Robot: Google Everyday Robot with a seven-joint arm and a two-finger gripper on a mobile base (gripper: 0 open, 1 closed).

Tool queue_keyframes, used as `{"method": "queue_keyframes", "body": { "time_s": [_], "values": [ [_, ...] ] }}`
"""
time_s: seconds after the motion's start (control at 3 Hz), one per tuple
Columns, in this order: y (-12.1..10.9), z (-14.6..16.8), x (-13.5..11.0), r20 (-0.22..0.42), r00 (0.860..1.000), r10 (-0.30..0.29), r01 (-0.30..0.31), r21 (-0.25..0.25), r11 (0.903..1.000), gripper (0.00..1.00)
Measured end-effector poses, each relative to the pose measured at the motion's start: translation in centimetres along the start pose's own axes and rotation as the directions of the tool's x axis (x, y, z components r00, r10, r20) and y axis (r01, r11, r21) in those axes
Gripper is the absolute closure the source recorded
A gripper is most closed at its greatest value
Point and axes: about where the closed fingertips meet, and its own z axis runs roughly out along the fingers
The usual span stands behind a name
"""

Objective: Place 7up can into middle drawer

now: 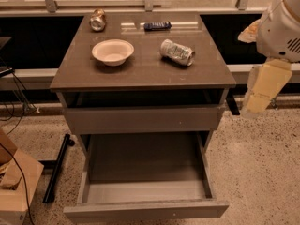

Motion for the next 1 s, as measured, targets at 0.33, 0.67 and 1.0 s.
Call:
{"method": "queue_keyframes", "body": {
  "time_s": [0.33,0.67,1.0],
  "values": [
    [-2.6,1.9,-3.5,0.083,0.995,-0.047,0.047,0.002,0.9989,0.0],
    [-5.0,4.2,-6.2,0.126,0.989,-0.074,0.076,-0.01,0.997,0.0],
    [-7.6,6.6,-8.0,0.143,0.986,-0.083,0.088,-0.027,0.9958,0.0]
  ]
}}
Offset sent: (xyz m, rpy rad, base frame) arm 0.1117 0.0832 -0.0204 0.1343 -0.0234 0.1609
